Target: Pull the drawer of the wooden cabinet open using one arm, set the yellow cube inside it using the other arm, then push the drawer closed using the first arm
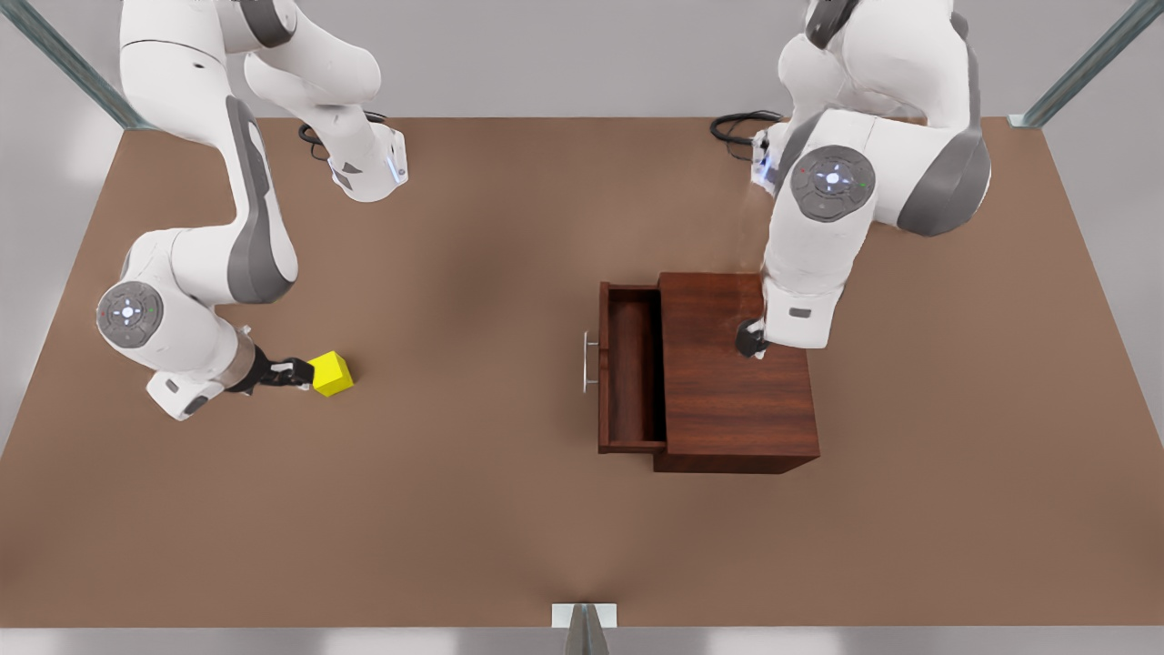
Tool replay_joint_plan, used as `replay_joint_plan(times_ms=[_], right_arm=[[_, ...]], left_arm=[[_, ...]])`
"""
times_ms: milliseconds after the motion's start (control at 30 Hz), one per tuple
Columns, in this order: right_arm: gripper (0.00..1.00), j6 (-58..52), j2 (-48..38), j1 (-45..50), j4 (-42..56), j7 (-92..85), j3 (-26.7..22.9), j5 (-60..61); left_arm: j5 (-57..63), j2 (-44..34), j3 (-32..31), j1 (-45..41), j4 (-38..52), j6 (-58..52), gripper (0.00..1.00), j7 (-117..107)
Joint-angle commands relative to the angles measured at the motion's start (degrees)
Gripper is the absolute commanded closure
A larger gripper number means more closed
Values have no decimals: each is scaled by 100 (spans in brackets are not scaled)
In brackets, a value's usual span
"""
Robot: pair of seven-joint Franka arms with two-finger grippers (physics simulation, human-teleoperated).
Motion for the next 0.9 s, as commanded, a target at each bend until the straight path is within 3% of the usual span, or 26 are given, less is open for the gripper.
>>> replay_joint_plan(times_ms=[0, 133, 233, 267, 367, 400, 433, 467, 567, 867], right_arm=[[0, 1, 134, 340, 161, 92, 2, 19], [0, -78, 222, 578, 118, 215, -51, 72], [0, 62, 257, 236, -128, -48, -51, 115], [0, 553, 134, 209, -619, -84, -51, 300], [0, 1169, 28, -108, -1332, -804, -51, 678], [0, 1231, 54, -125, -1482, -997, -51, 678], [0, 1240, 81, -125, -1579, -1033, -51, 678], [0, 1240, 90, -143, -1640, -1147, -51, 687], [0, 1442, 160, -231, -1755, -1999, -42, 660], [0, 2242, 257, -406, -2352, -2984, -51, -113]], left_arm=[[-1343, -1408, 106, 987, -2511, 1537, 0, 5900], [-1290, -1172, 282, 934, -2145, 1373, 0, 5366], [-1308, -242, 282, 926, -907, 1364, 0, 5357], [-1264, -47, 300, 969, -729, 1355, 0, 5357], [-1281, -55, 326, 1206, -782, 1277, 0, 5550], [-1343, -448, 335, 1548, -1541, 1299, 0, 6110], [-1667, -1303, 528, 1769, -3023, 2525, 0, 6990], [-1686, -882, 555, 1796, -2093, 1893, 0, 7001], [-1686, -591, 502, 1655, -1459, 1698, 0, 6482], [-1677, -548, 502, 1602, -1476, 1601, 0, 5990]])
